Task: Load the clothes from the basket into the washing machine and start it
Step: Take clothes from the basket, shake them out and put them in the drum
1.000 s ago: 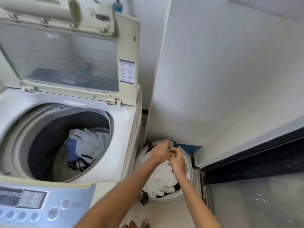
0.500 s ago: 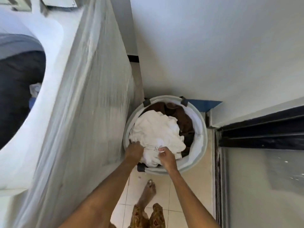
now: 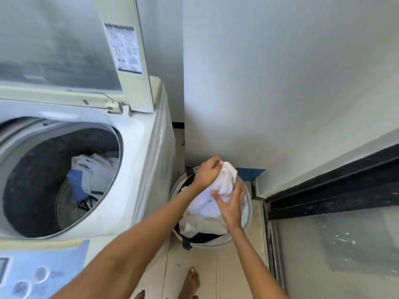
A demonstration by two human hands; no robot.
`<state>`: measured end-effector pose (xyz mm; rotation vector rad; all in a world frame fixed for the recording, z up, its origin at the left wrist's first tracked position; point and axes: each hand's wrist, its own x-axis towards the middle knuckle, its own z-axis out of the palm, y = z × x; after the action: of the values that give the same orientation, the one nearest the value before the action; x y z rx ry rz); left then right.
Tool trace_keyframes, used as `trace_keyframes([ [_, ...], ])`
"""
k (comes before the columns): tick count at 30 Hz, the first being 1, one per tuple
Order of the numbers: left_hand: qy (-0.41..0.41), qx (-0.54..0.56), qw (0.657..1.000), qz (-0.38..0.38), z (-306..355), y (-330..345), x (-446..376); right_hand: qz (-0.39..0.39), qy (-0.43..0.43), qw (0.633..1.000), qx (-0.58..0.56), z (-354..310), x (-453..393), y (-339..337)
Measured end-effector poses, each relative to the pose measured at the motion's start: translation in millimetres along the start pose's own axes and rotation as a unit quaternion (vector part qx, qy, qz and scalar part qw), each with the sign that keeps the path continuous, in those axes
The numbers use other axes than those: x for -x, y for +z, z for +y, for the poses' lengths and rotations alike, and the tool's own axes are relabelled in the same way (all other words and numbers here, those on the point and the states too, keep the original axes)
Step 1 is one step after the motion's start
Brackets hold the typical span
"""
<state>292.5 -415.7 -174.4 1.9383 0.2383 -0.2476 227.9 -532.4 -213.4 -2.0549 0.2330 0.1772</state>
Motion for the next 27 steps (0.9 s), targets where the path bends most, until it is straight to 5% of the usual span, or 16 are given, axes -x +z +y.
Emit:
trace_keyframes([
  [6,0.166,-0.112,0.957,-0.211,155.0,-67.8,12.0,0.095,-0.118,0.988,0.009,-121.8,5.5,-69.9],
  [10,0.224,0.011,0.962,-0.155,224.3,-115.7,35.5,0.148,-0.206,0.966,-0.057,-210.0,17.2,-119.0],
  [13,0.219,0.033,0.958,-0.184,250.0,-141.2,49.8,0.190,-0.217,0.942,-0.173,-273.0,16.4,-149.6],
  [16,0.215,0.091,0.959,-0.159,266.4,-160.6,53.9,0.157,-0.227,0.933,-0.230,-318.4,11.0,-176.6],
  [22,0.224,0.150,0.956,-0.120,305.6,-188.0,67.9,0.098,-0.238,0.946,-0.198,-336.1,17.0,-204.5],
  [27,0.209,0.160,0.963,-0.058,311.3,-192.0,66.0,0.030,-0.238,0.971,0.019,-342.0,24.0,-216.9],
])
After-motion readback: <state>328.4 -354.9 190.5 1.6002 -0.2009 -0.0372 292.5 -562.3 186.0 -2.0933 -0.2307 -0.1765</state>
